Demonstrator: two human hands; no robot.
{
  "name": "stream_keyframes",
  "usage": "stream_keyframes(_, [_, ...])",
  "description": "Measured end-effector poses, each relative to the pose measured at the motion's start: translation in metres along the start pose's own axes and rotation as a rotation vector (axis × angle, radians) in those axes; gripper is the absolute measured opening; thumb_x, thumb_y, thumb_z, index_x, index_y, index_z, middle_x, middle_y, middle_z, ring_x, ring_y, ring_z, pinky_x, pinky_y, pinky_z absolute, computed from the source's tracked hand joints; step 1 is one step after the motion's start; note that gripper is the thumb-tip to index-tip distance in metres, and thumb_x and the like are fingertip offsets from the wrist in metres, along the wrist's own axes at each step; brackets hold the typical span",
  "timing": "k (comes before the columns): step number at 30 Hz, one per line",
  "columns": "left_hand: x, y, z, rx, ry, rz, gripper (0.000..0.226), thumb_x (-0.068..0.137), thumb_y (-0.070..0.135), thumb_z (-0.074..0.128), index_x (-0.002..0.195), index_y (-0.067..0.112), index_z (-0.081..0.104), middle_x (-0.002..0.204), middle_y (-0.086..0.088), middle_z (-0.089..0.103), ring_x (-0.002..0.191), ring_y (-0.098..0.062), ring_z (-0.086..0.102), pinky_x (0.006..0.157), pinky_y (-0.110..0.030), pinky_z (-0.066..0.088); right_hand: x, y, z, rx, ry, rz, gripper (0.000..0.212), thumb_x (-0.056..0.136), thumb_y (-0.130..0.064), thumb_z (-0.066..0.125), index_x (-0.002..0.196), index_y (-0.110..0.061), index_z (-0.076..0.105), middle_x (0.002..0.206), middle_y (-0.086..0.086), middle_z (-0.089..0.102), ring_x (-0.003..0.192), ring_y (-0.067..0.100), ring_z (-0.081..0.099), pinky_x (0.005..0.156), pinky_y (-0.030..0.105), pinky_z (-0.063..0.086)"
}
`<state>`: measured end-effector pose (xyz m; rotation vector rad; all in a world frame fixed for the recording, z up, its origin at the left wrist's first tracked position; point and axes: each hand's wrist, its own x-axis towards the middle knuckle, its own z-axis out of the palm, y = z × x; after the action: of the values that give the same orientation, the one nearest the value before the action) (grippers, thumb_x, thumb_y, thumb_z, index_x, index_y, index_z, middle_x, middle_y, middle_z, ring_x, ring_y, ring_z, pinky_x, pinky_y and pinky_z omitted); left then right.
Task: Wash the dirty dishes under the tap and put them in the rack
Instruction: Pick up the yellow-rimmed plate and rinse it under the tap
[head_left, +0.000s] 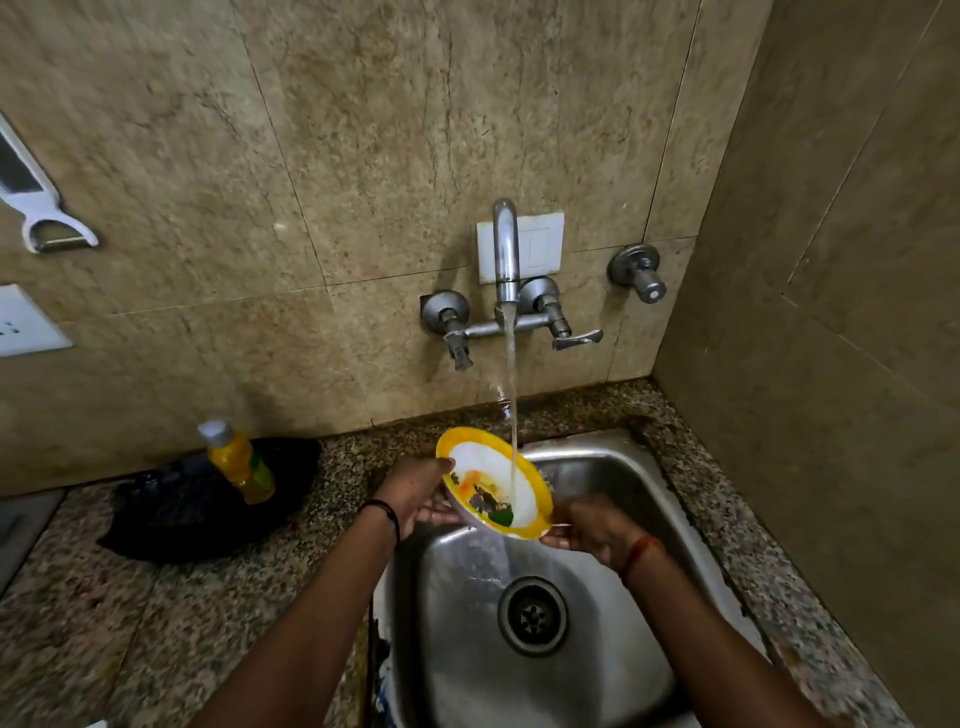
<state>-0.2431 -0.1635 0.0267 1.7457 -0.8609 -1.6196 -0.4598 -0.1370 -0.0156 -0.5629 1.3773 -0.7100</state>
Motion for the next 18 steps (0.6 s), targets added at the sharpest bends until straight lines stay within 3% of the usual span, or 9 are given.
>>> stream_keyframes(5, [0.004,-0.01,-0.009,-0.019,0.001,0.189,0.028,0.094,0.004,0.053,0.12,0.006,0.062,0.097,-0.014,0.069,0.071,-0.02,0.064,0.054,-0.026,0.053,-0.002,0.004,0.003,0.073,0.06,-0.132,0.022,0.085,0.016,0.05,0.085,-0.005,0.058,0.068,0.011,0.066,0.061,0.021,0.064,0.052,0.029,0.058])
stream_keyframes(8, [0.004,-0.019,-0.012,-0.086,0.003,0.242,0.027,0.093,-0.001,0.053,0.119,0.004,0.062,0.094,-0.011,0.068,0.074,-0.02,0.062,0.065,-0.029,0.051,-0.007,0.0,-0.004,0.111,0.095,-0.249,0.024,0.082,0.015,0.057,0.095,-0.004,0.06,0.08,0.012,0.066,0.07,0.023,0.064,0.061,0.034,0.058])
stream_keyframes(13, [0.004,-0.041,-0.007,-0.251,-0.05,0.12,0.024,0.094,-0.002,0.051,0.112,0.011,0.062,0.072,0.003,0.075,0.06,-0.012,0.071,0.051,-0.026,0.056,-0.023,-0.02,-0.012,0.025,0.117,-0.505,0.03,0.077,0.015,0.064,0.09,-0.011,0.07,0.072,0.003,0.072,0.06,0.019,0.066,0.052,0.026,0.053])
stream_keyframes(18, [0.001,-0.052,0.014,-0.256,-0.133,-0.031,0.031,0.098,0.0,0.043,0.126,0.009,0.053,0.08,-0.002,0.074,0.064,-0.013,0.071,0.054,-0.026,0.059,-0.03,-0.045,-0.001,-0.203,0.171,-0.668,0.021,0.075,0.005,0.071,0.087,-0.013,0.072,0.073,0.001,0.069,0.06,0.005,0.064,0.048,0.012,0.044])
